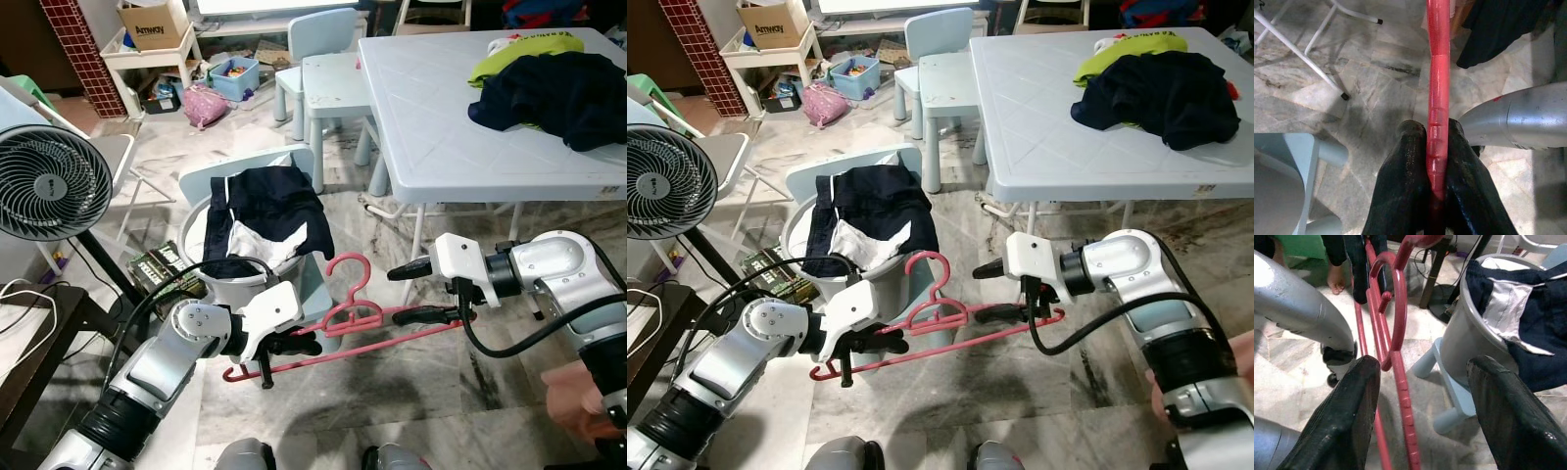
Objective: Hang hanger
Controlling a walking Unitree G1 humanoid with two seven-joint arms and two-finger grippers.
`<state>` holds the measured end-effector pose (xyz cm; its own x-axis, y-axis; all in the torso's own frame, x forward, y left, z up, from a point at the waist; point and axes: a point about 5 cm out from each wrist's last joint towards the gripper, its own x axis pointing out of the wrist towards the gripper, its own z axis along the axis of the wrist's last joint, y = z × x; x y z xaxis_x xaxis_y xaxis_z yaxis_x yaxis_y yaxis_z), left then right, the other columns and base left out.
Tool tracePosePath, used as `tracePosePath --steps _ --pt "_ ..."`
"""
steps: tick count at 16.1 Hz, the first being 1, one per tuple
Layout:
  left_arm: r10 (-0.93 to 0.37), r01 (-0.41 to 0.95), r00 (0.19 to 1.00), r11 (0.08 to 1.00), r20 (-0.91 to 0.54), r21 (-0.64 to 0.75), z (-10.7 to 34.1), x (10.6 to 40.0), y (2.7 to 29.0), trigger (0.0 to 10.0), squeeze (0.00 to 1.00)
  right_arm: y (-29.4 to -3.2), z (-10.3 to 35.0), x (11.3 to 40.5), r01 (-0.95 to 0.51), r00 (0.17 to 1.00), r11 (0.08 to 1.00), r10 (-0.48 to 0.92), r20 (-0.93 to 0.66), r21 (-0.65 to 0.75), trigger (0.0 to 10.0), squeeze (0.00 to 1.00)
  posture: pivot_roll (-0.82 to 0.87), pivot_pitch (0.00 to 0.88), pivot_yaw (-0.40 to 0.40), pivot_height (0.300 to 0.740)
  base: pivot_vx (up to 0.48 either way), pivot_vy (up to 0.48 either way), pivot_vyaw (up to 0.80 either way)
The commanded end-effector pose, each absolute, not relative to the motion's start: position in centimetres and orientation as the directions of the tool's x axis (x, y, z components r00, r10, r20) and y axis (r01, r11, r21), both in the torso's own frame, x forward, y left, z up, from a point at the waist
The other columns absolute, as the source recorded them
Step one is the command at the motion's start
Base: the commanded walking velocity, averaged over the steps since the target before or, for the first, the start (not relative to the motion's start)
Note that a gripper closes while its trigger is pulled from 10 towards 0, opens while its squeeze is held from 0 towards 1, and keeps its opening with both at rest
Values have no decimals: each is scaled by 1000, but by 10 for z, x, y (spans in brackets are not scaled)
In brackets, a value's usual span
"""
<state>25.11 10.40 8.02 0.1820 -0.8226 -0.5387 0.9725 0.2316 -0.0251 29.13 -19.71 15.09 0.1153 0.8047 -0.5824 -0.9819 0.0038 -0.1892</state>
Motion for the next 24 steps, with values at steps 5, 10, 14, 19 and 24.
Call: tracePosePath --steps 5,10,14,19,24 --pt "-832 980 164 197 -530 -6 86 253 98 10000 0 -195 129 289 -991 16 -83 715 -699 -107 0 0 -17 33 82 740 0 0 0" --pt "-825 983 154 184 -543 -2 85 252 97 10000 0 -189 128 297 -987 10 -108 694 -720 -117 0 0 -15 32 77 740 0 0 0" --pt "-827 984 151 181 -542 -2 83 252 93 10000 0 -193 131 298 -985 -21 -144 662 -749 -100 0 0 -21 31 71 740 0 0 0" --pt "-821 984 153 177 -550 10 83 254 94 10000 0 -205 127 292 -982 -97 -190 595 -798 -22 0 0 -28 32 67 740 0 0 0" --pt "-817 984 156 175 -555 19 82 255 94 10000 0 -212 126 290 -979 -129 -202 558 -819 17 0 0 -28 27 65 740 0 0 0"
